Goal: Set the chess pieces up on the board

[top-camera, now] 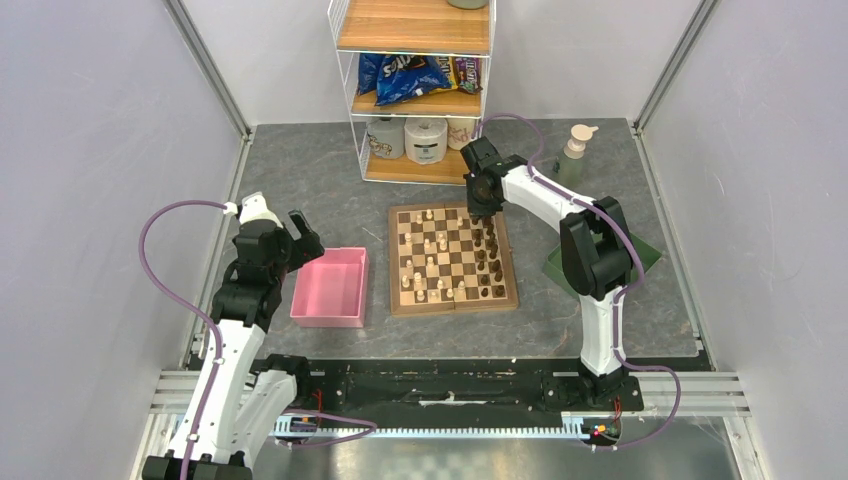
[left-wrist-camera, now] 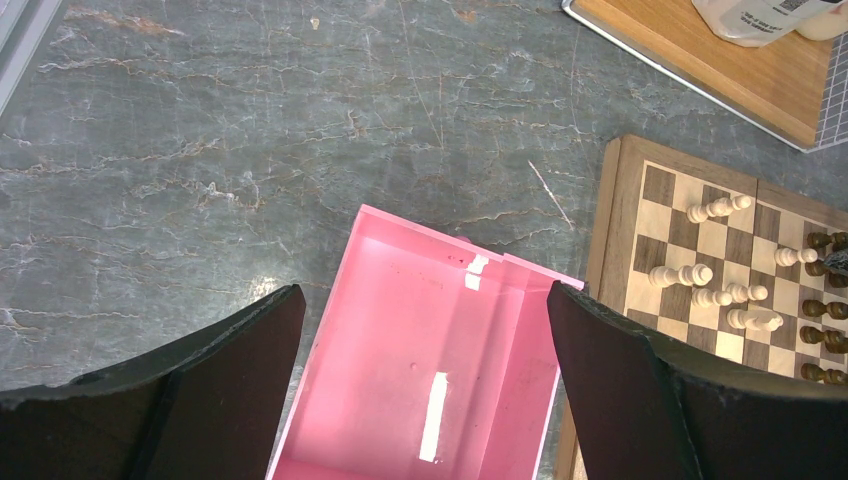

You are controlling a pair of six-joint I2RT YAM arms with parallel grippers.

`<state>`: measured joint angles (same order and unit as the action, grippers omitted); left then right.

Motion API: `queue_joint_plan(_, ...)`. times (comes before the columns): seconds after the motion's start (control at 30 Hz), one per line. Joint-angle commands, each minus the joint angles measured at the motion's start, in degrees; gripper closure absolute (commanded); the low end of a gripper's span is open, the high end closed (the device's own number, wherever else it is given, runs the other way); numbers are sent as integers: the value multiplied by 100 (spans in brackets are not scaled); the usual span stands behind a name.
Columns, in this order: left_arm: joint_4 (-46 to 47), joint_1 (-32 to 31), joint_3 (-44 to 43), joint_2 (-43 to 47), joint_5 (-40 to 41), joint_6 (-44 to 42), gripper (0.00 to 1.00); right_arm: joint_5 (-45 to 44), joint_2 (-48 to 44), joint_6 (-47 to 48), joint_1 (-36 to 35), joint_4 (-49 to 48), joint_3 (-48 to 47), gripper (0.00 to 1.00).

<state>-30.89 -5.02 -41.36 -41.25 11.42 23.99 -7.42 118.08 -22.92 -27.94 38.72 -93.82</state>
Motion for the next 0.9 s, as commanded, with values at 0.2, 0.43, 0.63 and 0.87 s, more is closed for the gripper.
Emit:
queue_joint_plan(0.2,176,1,-82,-4,-51,150,1,69,-74,-1,8,312,142,80)
queue_joint_plan(0.43,173,1,-87,-5,-48,150,1,89,-75,-13,9,311,25,69)
queue_joint_plan(0.63,174,1,-83,-3,-42,150,1,248,-146,57,6,311,-243,64)
queue_joint_plan(0.87,168,1,-82,6,-48,149,1,368,-241,133,-1,304,-459,61)
